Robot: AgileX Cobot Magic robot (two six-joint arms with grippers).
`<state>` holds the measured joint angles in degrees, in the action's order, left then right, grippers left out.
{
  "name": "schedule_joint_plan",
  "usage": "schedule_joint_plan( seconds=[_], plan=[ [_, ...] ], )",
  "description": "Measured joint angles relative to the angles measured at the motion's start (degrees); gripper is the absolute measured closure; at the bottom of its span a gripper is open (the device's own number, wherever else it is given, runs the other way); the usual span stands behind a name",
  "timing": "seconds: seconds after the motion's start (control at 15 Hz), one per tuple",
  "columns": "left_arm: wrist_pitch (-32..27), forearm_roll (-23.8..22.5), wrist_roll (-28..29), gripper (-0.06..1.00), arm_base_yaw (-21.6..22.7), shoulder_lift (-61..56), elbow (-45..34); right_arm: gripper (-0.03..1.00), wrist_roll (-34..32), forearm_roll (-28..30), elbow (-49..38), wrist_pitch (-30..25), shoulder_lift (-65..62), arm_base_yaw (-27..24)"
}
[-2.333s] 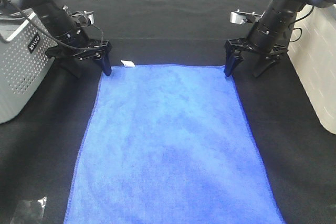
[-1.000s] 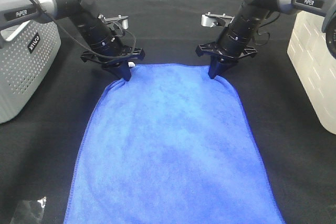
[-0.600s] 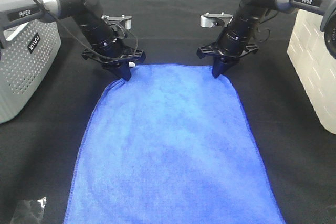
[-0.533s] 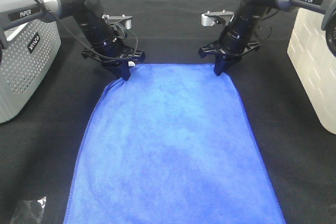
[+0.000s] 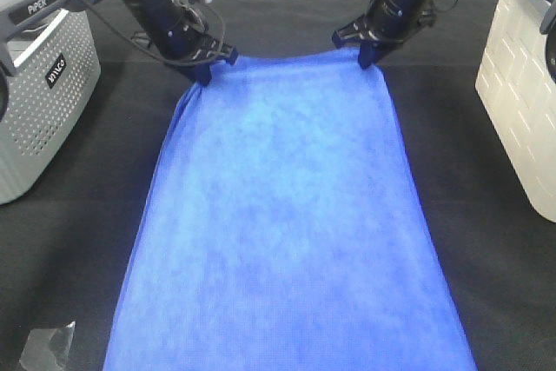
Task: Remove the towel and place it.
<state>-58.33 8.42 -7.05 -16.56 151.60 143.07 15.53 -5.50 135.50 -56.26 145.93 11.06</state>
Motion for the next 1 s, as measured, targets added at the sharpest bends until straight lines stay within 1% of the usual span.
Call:
schedule_joint_plan(
  seconds=[0.07, 0.13, 0.2, 0.27, 0.33, 0.4, 0.47, 0.53, 0.67, 0.87, 1.0],
  plan=[
    [2.5, -0.4, -0.1, 0.93, 0.0, 0.0, 0.6, 0.97, 0.0, 0.7, 0.9, 1.3, 0.0, 0.0],
    [7.5, -0.9, -1.2, 0.93, 0.0, 0.0, 0.7, 0.97, -0.1, 1.6, 1.6, 4.3, 0.0, 0.0],
    [7.5, -0.9, -1.2, 0.93, 0.0, 0.0, 0.7, 0.97, -0.1, 1.6, 1.6, 4.3, 0.0, 0.0],
    [9.5, -1.0, -1.9, 0.93, 0.0, 0.0, 0.7, 0.97, -0.1, 1.8, 1.6, 5.8, 0.0, 0.0],
    [13.3, -2.5, -2.9, 0.93, 0.0, 0.0, 0.7, 0.97, -0.1, 2.1, 1.6, 9.1, 0.0, 0.0],
    [15.2, -3.5, -3.0, 0.93, 0.0, 0.0, 0.7, 0.97, 0.0, 2.1, 1.6, 10.9, 0.0, 0.0],
    [15.2, -3.5, -3.0, 0.93, 0.0, 0.0, 0.7, 0.97, 0.0, 2.1, 1.6, 10.9, 0.0, 0.0],
    [16.8, -4.1, -3.0, 0.93, 0.0, 0.0, 0.7, 0.97, 0.0, 2.1, 1.6, 11.9, 0.0, 0.0],
    [19.8, -5.6, -3.2, 0.93, 0.0, 0.2, 0.7, 0.97, 0.0, 2.2, 1.6, 15.8, 0.0, 0.0],
    [23.3, -7.0, -3.2, 0.93, 0.0, 1.4, 0.9, 0.97, 0.0, 3.0, 1.6, 18.9, 0.0, 0.0],
    [23.9, -7.3, -3.2, 0.93, 0.0, 1.7, 0.9, 0.97, 0.0, 3.1, 1.6, 19.8, 0.0, 0.0]
  ],
)
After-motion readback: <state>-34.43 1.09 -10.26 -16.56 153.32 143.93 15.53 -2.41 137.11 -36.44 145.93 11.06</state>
